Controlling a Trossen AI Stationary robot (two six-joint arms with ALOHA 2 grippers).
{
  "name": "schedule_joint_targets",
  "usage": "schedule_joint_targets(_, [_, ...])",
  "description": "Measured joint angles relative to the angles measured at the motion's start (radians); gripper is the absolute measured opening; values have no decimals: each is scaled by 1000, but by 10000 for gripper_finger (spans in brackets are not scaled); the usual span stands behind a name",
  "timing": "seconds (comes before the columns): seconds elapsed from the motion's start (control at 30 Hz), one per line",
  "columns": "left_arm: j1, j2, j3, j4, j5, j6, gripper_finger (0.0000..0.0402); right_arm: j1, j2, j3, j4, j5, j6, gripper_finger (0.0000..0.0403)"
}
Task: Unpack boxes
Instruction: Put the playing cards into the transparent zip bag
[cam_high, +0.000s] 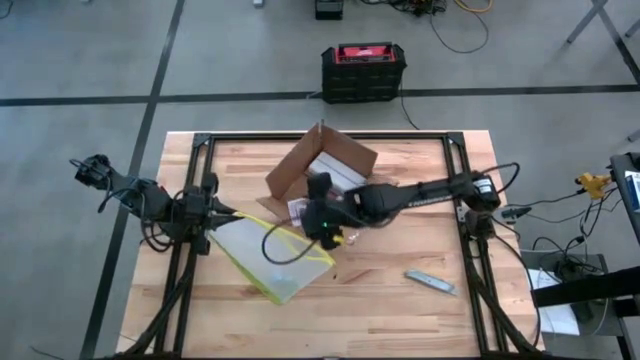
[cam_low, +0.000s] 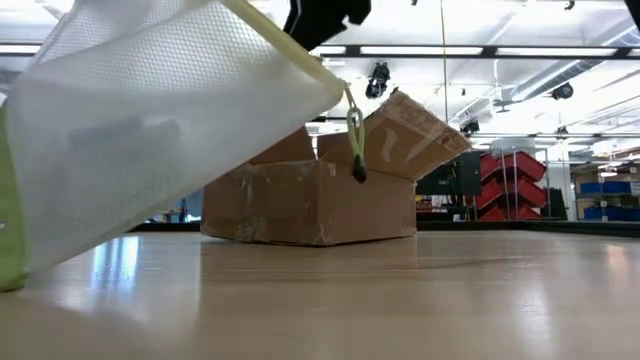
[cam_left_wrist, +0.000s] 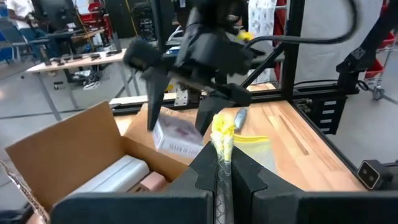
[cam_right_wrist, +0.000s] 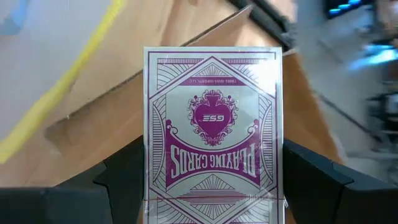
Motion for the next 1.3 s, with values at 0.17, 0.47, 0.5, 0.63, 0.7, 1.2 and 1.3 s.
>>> schedule_joint_targets(0.17, [1,4,0,-1,1,-16,0,76,-7,0,0,101,38,279])
schedule_joint_targets(0.47, [1,7,0,19,-16,-15,0,136,9,2,3,116,117,279])
schedule_joint_targets(0.5, [1,8,0,27,-16,-12,0,136,17,2,4,114,117,279])
schedule_joint_targets(0.63, [1,16,0,51,-23,-37,0,147,59,1,28,107,93,279])
schedule_joint_targets(0.7, [1,19,0,57,-61,-94,0,163,65,2,57,107,66,279])
schedule_joint_targets(1.2, [3,131,0,145,-129,-173,0,166,127,44,297,-96,-72,279])
schedule_joint_targets(1.3, [13,159,0,161,-166,-179,0,167,180,98,319,-106,-106,279])
